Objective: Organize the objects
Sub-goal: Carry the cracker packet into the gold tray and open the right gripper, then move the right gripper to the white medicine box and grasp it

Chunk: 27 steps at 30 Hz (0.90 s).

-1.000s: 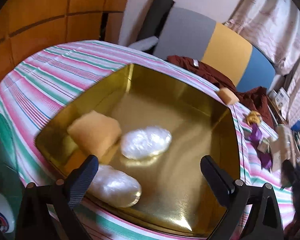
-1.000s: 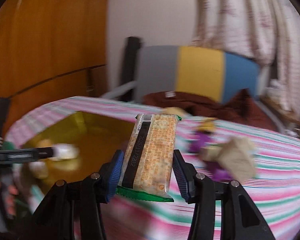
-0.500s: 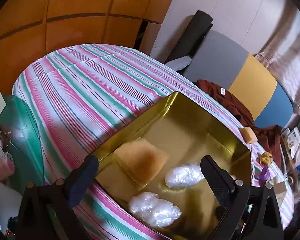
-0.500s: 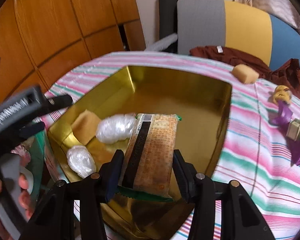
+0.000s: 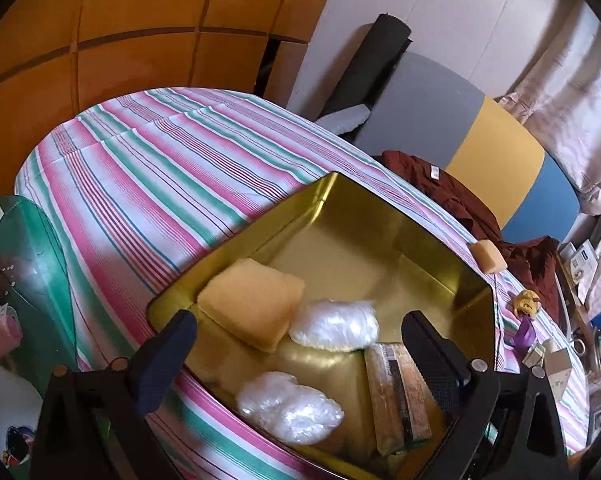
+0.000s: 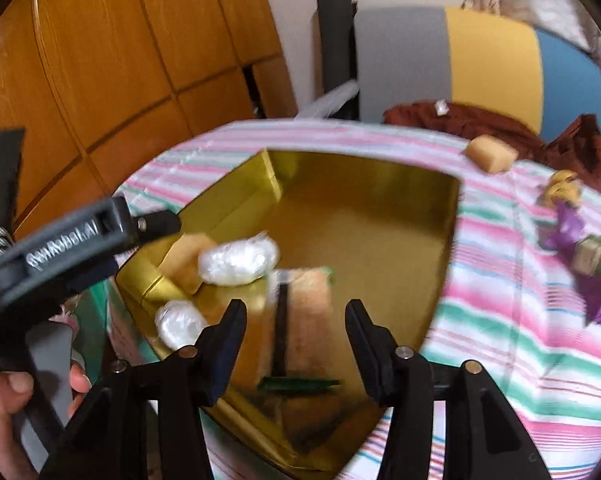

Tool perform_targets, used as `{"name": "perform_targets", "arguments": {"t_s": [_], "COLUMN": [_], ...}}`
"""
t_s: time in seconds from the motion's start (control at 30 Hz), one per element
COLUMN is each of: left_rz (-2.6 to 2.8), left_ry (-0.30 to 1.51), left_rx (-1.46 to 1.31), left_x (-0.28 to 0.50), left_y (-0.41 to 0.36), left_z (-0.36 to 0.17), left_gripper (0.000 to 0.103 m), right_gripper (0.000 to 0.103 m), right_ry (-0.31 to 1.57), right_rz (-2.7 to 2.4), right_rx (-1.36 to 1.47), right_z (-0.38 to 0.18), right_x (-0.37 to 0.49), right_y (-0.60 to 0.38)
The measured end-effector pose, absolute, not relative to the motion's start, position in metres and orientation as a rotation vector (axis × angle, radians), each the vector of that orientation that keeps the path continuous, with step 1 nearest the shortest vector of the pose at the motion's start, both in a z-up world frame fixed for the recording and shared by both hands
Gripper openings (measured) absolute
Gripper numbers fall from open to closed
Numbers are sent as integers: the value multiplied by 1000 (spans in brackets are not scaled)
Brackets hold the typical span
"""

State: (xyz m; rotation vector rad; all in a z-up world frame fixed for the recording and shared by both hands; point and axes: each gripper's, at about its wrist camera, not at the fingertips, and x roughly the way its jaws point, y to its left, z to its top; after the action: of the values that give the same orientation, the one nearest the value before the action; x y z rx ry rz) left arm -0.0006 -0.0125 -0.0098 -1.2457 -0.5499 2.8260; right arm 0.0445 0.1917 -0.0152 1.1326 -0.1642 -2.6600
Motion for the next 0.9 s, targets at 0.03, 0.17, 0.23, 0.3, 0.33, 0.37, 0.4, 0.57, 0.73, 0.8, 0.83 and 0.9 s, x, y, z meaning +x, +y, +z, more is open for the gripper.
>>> {"name": "perform_targets", "arguments": {"t_s": [0.03,0.17,0.23,0.3,0.33,0.37,0.4,0.57,0.73,0.8,0.83,0.9], "left_rz": [2818,2727,2683,2639,2609,2588,2560,2442,2374,2365,2355,2342], "left_ry": [-544,-494,-437,-377,-342,-325,-308,-229,-142,-124,-116,-103], "left_rx": [-1244,-1203,-1185,-1163,-1155,-1154,-1154,-1145,-1119,-1110,-1107,-1103], "left_x": [0,4,8,12,16,17,19,35,53,58,60,66], "left_y": [-10,11,27,43,53,58,65,99,129,136,140,148], "left_z": [-10,-8,-5,-3,-3,-3,-4,-4,-2,0,0,0], "left_gripper": [103,103,103,103,103,103,103,103,103,103,103,103], "right_gripper": [52,52,52,52,52,52,52,52,52,52,52,52], "right_ry": [-161,-175,-210,-267,-306,-348,-394,-510,-692,-755,-764,-782], "right_rz": [-2682,-2778,-2812,-2830,-2838,-2841,-2843,-2920,-3028,-3079,-3118,-3186], "right_rx": [1116,1093,1126,1179,1206,1233,1262,1276,1172,1091,1044,964], "right_z": [-12,-7,-14,-22,-27,-33,-39,-54,-38,-25,-17,-3], "right_x": [47,61,68,75,80,84,89,112,121,121,119,114], "right_y": [197,227,247,269,281,293,305,359,424,449,461,482]}}
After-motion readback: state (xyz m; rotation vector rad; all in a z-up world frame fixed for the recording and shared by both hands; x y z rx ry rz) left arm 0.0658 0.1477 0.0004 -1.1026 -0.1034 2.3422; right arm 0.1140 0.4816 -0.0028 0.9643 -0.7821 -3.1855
